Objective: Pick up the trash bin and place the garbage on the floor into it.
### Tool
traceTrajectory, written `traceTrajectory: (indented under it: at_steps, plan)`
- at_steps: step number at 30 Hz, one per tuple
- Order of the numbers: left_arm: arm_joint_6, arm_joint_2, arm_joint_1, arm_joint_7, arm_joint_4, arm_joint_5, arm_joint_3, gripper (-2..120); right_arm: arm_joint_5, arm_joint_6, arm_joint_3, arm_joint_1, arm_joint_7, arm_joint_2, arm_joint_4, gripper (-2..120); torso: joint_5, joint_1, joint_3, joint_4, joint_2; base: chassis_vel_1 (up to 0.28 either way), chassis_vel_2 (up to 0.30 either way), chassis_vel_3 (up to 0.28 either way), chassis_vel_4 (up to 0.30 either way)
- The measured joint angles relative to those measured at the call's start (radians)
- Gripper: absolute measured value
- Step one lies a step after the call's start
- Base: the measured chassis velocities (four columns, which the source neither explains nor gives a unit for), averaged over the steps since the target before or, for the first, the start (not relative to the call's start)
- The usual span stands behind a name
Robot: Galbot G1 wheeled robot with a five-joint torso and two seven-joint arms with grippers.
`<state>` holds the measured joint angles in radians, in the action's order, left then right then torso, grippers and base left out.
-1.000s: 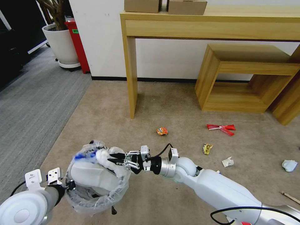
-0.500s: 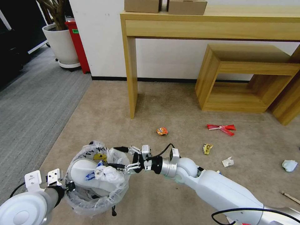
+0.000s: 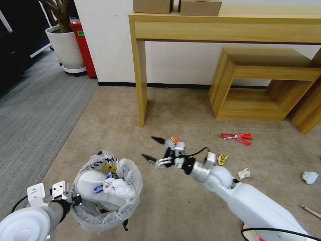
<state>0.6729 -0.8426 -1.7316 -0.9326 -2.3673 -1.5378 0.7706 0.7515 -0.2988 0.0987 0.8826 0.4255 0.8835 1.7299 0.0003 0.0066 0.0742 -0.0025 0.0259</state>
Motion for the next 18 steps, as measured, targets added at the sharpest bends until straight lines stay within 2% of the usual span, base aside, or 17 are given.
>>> traceTrajectory:
  at_steps: [5,13,16,18]
  plan:
    - [-0.001,-0.029,-0.023,0.01,-0.008,0.033,0.008,0,-0.131,-0.004,-0.097,0.051,-0.133,-0.02,0.011,100,0.0,0.0,0.0,0.0004,0.0,0.0,0.0,0.0,0.0]
    - [-0.003,-0.047,-0.047,0.031,-0.014,0.084,0.014,0,-0.201,0.023,-0.239,0.11,-0.247,-0.03,0.046,100,-0.0001,0.0,0.0,0.0003,0.0,0.0,0.0,0.0,0.0]
    - [-0.002,-0.048,-0.054,0.037,-0.018,0.095,0.02,0,-0.26,0.053,-0.319,0.158,-0.342,-0.031,0.056,100,-0.0003,0.0,0.0,0.0005,0.0,0.0,0.0,0.0,0.0]
    - [-0.001,-0.045,-0.054,0.04,-0.018,0.098,0.02,0,-0.277,0.063,-0.348,0.179,-0.37,-0.03,0.059,100,-0.0002,0.0,0.0,0.0003,0.0,0.0,0.0,0.0,0.0]
